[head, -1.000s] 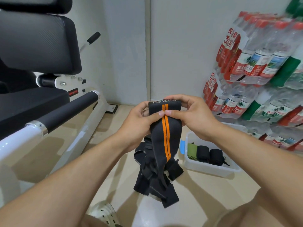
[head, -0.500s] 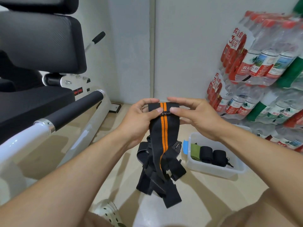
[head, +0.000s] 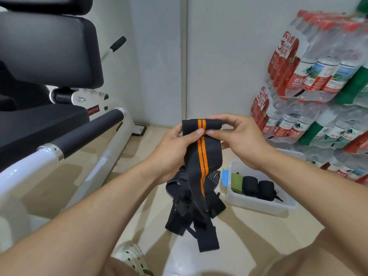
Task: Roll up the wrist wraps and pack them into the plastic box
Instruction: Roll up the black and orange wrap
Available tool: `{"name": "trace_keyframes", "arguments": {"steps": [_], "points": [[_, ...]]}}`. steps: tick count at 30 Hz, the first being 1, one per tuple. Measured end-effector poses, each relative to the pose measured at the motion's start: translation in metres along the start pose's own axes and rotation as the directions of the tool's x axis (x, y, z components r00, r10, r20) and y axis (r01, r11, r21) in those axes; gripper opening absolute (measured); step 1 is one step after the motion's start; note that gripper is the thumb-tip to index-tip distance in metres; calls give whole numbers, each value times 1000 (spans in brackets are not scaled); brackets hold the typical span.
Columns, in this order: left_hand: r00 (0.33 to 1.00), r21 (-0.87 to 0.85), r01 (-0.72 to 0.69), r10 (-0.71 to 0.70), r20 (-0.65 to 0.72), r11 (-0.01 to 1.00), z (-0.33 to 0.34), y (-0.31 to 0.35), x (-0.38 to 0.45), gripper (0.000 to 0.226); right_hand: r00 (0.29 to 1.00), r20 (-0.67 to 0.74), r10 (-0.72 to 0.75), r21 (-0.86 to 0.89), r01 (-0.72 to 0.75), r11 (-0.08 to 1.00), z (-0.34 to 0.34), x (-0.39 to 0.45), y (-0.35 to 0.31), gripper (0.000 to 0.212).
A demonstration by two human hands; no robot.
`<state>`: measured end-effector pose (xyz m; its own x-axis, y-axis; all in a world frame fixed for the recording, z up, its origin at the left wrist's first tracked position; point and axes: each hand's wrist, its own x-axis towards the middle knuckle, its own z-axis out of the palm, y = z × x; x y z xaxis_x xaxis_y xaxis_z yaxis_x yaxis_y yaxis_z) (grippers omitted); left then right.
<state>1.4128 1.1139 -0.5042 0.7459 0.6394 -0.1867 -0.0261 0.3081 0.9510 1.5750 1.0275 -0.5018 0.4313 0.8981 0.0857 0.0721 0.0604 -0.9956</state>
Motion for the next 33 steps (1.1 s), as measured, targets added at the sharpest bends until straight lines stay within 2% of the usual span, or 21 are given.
{"name": "trace_keyframes", "arguments": {"steps": [2,4,8,14,18,21,26,29,31,33], "points": [[999,-12,24,-23,49,1000,1,3,0,42,999,-12,-31,-35,30,999,2,-1,0,29],[999,-42,42,-41,21,998,0,3,0,47,997,-18,-73,-70,71,995,5,-2,3,29],[997,-53,36,-40,-63,998,-3,-1,3,37,993,2,-119,-131,119,984,5,-1,8,29],[993,-7,-24,23,-115,1000,-5,-1,3,27,998,47,-37,-111,42,993,5,-1,6,43],[976,21,-117,118,-182,993,-2,0,4,24,998,-7,68,2,-68,998,3,3,8,59],[960,38,-155,160,-231,987,-2,-2,6,25,995,-69,69,55,-65,996,11,-5,5,44],[957,105,-130,152,-247,986,-3,-9,7,24,993,-89,-75,-295,45,954,33,-21,8,28],[959,124,-105,133,-251,987,-4,-13,6,20,996,-57,-75,-402,46,914,32,-21,9,24],[963,138,-107,137,-234,985,-5,-13,5,21,999,-41,-20,-365,4,931,26,-18,6,21],[964,139,-127,155,-215,982,-4,-12,6,22,997,-66,34,-241,-49,969,19,-13,5,27]]}}
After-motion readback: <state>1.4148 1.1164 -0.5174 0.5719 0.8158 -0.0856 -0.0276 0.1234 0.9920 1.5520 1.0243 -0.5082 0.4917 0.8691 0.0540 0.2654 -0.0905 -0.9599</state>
